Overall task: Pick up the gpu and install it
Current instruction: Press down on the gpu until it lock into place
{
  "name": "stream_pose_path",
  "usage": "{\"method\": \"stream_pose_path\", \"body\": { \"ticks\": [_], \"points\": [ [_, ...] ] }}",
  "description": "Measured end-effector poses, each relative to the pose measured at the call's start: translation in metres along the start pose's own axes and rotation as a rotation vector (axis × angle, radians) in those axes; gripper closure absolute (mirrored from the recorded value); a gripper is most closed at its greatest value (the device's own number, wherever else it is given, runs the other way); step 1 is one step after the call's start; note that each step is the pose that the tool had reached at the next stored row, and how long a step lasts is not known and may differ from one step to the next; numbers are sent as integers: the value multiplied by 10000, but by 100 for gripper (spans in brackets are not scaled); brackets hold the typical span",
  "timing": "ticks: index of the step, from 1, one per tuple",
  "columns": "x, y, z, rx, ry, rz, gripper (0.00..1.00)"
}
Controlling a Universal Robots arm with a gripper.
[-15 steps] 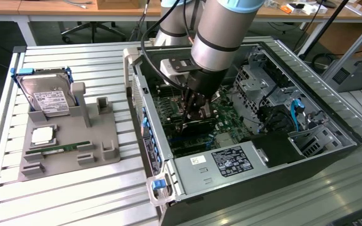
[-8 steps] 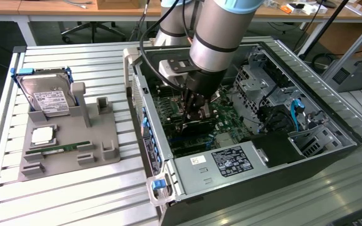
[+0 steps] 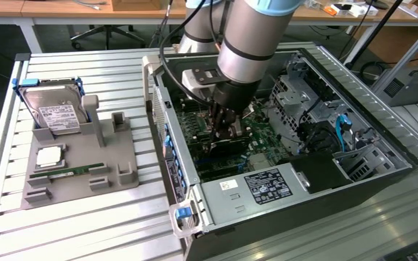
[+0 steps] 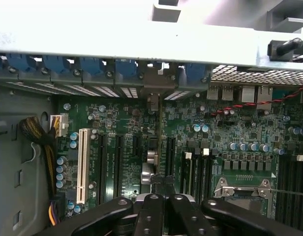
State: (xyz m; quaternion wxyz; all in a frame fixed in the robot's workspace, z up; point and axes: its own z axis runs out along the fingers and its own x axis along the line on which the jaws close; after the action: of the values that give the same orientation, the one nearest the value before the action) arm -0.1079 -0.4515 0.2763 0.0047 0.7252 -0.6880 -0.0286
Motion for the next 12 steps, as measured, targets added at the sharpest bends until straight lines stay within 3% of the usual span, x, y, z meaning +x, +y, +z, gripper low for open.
{"method": "stream_pose_path", "body": {
  "ticks": [12],
  "points": [
    [-1,27,2,36,1,-2,89]
  ]
}}
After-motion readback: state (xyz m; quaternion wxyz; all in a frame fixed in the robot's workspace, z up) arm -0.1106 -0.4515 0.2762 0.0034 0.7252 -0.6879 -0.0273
